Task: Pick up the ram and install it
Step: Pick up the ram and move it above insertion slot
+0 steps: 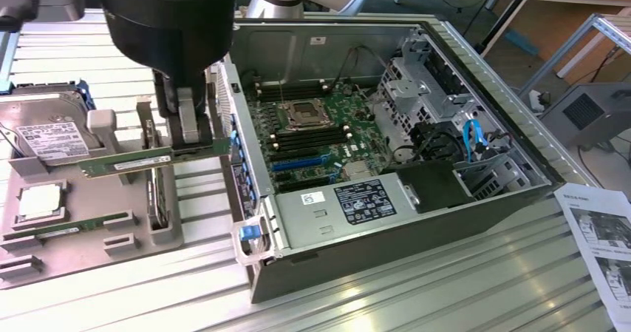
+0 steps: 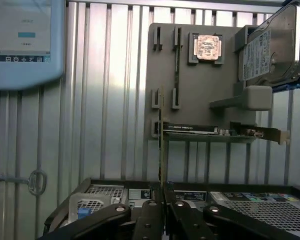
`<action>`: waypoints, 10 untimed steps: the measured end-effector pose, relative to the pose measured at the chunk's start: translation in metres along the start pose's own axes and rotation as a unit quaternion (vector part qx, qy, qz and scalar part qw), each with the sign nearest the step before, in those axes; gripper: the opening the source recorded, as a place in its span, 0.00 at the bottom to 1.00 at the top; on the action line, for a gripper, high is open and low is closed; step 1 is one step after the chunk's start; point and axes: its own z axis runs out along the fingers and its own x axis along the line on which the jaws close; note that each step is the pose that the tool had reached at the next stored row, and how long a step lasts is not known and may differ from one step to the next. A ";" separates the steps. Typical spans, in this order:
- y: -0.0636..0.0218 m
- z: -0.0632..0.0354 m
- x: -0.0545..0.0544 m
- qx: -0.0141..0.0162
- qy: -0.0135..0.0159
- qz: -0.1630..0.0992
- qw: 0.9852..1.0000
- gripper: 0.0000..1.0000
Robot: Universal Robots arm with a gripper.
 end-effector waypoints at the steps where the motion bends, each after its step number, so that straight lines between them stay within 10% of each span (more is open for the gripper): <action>1: -0.0032 -0.0001 0.000 0.000 0.000 0.000 1.000 0.13; 10: -0.0309 -0.0007 0.001 -0.001 0.000 0.000 1.000 0.13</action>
